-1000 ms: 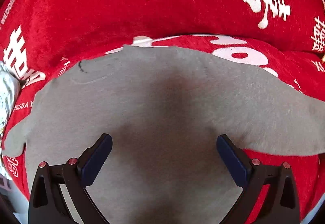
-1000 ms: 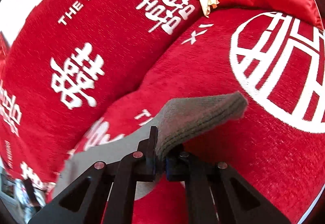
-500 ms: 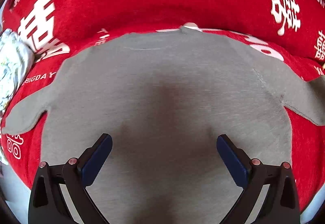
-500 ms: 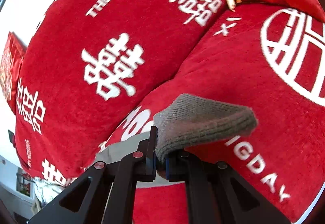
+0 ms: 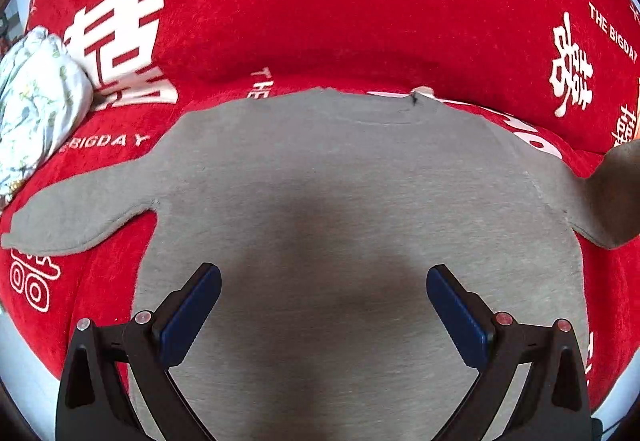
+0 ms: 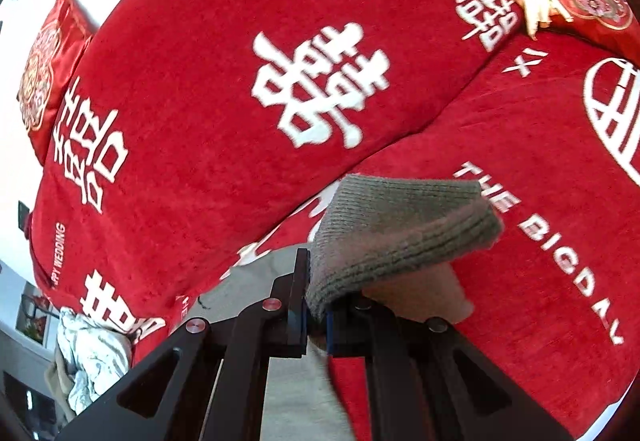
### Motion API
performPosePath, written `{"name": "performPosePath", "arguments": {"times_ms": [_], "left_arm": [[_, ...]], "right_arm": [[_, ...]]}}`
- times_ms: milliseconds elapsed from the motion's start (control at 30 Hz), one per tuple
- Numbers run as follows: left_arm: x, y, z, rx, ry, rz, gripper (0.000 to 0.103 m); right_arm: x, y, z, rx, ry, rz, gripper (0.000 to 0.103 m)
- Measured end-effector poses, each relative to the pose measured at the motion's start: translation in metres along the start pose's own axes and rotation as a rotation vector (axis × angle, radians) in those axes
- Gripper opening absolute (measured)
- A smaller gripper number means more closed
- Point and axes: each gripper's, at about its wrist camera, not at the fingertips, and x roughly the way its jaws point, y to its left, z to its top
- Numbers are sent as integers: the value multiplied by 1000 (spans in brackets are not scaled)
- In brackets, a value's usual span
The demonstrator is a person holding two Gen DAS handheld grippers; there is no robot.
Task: Fold small clothes
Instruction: 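Lift the held sleeve with the right tool and carry it across the body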
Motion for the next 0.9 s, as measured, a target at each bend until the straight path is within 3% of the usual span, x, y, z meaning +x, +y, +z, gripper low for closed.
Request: {"name": "performPosePath", "arguments": {"times_ms": [367, 900], "left_arm": [[12, 38, -12, -31, 52, 7, 103], [-3, 76, -21, -70, 45, 3, 103]], "right_arm": [[34, 72, -33, -68, 55, 31, 6], [78, 165, -91, -191, 108, 67, 6]]}}
